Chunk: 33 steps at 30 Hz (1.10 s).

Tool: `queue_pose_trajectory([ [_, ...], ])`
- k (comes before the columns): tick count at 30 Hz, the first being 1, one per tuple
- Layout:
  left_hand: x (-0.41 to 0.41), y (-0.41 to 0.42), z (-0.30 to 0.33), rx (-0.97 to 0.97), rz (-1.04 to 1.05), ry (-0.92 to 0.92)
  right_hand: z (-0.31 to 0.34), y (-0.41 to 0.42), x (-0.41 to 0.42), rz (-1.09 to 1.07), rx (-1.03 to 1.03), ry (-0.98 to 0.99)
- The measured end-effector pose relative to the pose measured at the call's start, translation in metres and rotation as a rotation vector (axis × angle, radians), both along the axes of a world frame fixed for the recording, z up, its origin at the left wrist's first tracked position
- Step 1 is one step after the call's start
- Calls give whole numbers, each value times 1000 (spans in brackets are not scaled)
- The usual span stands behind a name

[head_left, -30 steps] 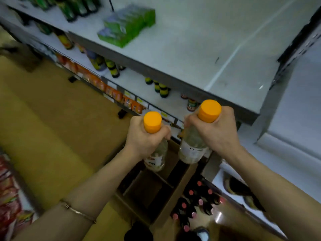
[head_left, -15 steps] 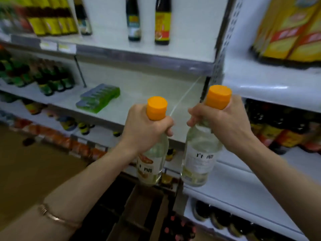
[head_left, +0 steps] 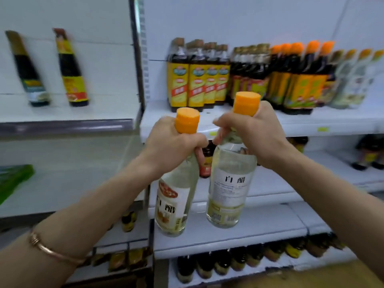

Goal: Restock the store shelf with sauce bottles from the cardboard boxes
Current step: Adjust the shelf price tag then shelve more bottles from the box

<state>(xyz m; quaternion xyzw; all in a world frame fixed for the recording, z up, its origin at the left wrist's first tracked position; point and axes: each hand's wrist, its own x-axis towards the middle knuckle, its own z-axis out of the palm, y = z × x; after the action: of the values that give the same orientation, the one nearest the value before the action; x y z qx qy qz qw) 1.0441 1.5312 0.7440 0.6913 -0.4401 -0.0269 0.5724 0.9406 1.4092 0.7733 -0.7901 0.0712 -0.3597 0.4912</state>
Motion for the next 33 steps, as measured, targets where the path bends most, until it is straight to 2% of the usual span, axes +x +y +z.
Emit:
queue_pose_trajectory([
  [9, -95, -139, 44, -72, -284, 90, 44, -114, -123, -276, -46, -22],
  [12, -145, -197, 52, -90, -347, 92, 52, -164, -172, -337, 13, -15],
  [15, -201, -258, 59, -73, -409, 54, 58, -216, -225, -400, 59, -24],
  [22, -293, -389, 69, -88, -458, 104, 75, -322, -332, -487, 50, 1],
  [28, -329, -474, 83, -91, -478, 95, 83, -407, -374, -515, 49, -18],
  [33, -325, -542, 91, -92, -482, 157, 82, -478, -376, -513, 52, -14],
])
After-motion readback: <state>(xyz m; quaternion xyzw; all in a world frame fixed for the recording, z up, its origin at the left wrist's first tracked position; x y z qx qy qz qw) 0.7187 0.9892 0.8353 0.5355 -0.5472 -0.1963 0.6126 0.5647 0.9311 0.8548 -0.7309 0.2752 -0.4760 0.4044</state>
